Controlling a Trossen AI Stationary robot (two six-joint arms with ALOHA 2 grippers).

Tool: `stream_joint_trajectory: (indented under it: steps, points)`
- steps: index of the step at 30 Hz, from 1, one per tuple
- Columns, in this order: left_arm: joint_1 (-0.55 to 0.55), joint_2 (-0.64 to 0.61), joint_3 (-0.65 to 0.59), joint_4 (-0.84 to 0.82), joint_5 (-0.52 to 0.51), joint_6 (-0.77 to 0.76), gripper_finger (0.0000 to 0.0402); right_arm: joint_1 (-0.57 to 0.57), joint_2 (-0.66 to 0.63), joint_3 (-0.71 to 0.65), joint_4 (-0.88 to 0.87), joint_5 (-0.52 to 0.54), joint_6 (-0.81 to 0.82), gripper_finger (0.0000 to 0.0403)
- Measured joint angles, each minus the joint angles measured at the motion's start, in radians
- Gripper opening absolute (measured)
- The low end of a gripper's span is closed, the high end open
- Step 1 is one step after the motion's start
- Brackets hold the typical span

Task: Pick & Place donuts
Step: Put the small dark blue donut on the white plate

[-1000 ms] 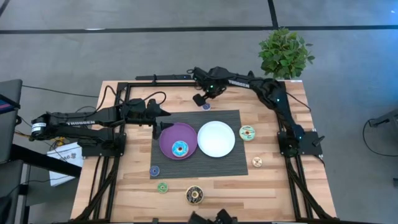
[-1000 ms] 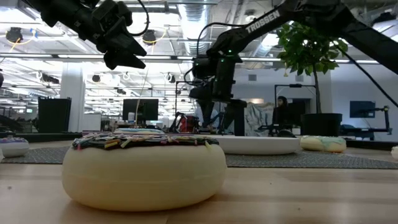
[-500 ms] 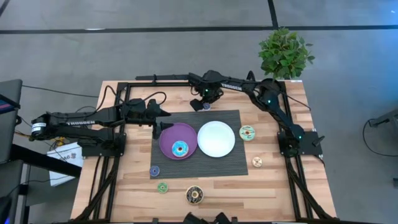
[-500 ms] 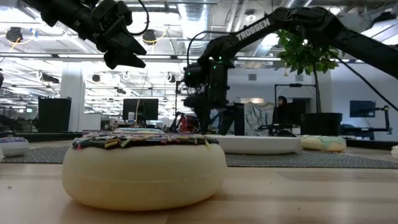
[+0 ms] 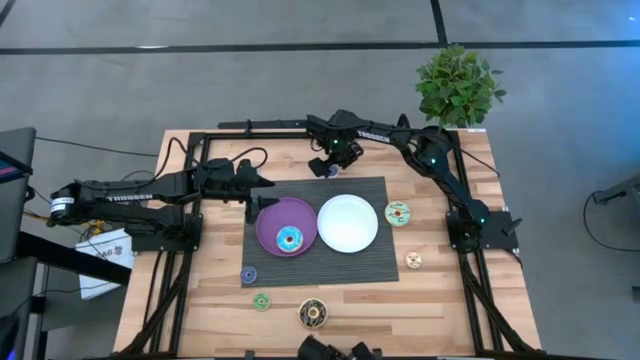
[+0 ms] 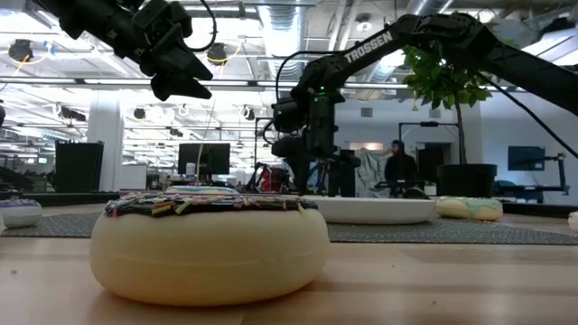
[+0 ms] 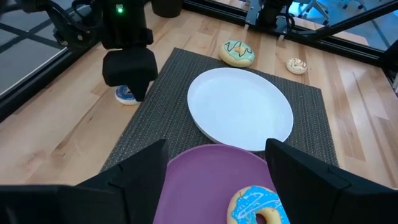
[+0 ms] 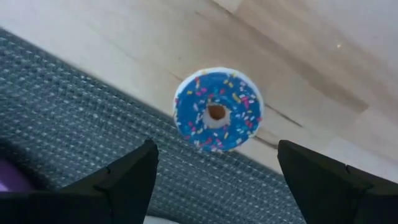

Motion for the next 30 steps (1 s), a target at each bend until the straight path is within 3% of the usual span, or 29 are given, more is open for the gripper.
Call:
stream_joint_trajectory:
  steps: [10,18,24,30]
  points:
    - [0.000,0.000,0.000,0.000,0.000,0.000,0.0263,-0.007,0.000,0.000,0.005,-0.014,0.012,0.0316]
    - [0.000,0.000,0.000,-0.001,0.007,-0.002,0.0263,-0.007,0.000,-0.001,0.038,-0.018,-0.018,0.0287]
    - [0.000,0.000,0.000,-0.026,0.008,-0.021,0.0263,-0.021,-0.001,-0.001,0.077,-0.095,-0.024,0.0276]
    - [0.000,0.000,0.000,-0.044,0.009,-0.035,0.0263,-0.028,-0.002,-0.001,0.068,-0.098,-0.020,0.0274]
